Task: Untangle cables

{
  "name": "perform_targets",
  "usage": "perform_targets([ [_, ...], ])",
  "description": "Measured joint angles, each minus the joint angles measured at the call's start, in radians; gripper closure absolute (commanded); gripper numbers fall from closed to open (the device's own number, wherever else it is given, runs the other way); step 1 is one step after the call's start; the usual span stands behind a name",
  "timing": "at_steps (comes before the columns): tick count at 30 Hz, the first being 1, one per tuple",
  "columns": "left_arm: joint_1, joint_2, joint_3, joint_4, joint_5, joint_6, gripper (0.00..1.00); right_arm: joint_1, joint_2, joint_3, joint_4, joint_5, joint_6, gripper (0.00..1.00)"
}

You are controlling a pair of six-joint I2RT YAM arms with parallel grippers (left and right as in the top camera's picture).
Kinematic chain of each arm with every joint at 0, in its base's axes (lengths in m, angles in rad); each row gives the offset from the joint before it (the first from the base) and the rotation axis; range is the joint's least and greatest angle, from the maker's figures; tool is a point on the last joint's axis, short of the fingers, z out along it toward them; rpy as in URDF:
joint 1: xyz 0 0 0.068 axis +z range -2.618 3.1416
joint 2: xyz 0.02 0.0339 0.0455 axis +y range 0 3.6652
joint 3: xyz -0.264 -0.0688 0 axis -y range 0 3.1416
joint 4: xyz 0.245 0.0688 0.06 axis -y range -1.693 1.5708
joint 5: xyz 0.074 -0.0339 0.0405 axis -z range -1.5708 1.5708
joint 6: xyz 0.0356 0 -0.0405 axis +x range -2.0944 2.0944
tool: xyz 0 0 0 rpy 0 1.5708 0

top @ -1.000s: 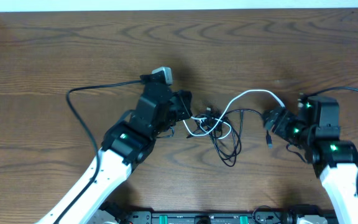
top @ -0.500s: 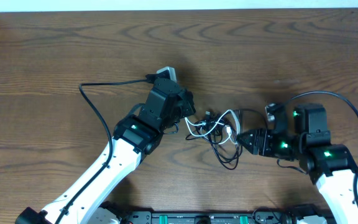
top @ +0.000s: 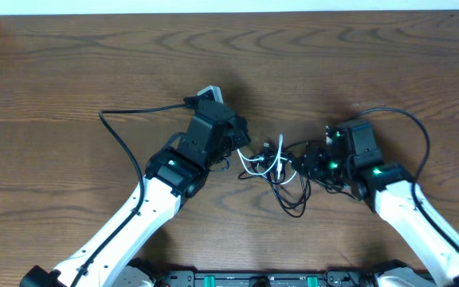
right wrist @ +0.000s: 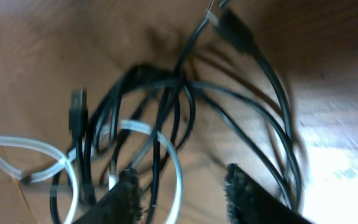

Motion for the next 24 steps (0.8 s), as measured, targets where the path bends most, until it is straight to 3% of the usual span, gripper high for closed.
perform_targets([
  [7, 0.000, 0.000, 0.000, 0.000, -0.003, 0.000, 0.92, 0.078, 0.143, 0.000, 0.038, 0.041, 0.013, 0.99],
  [14, 0.000, 0.000, 0.000, -0.002, -0.003, 0.000, 0.92, 0.089, 0.133, 0.012, -0.146, 0.182, -0.029, 0.99],
  [19, -0.001, 0.000, 0.000, -0.005, 0.002, 0.000, 0.92, 0.053, 0.032, 0.092, -0.380, 0.444, -0.036, 0.99],
  [24, -0.002, 0.000, 0.000, -0.004, 0.005, 0.000, 0.92, 0.051, -0.085, 0.170, -0.438, 0.617, -0.038, 0.99],
])
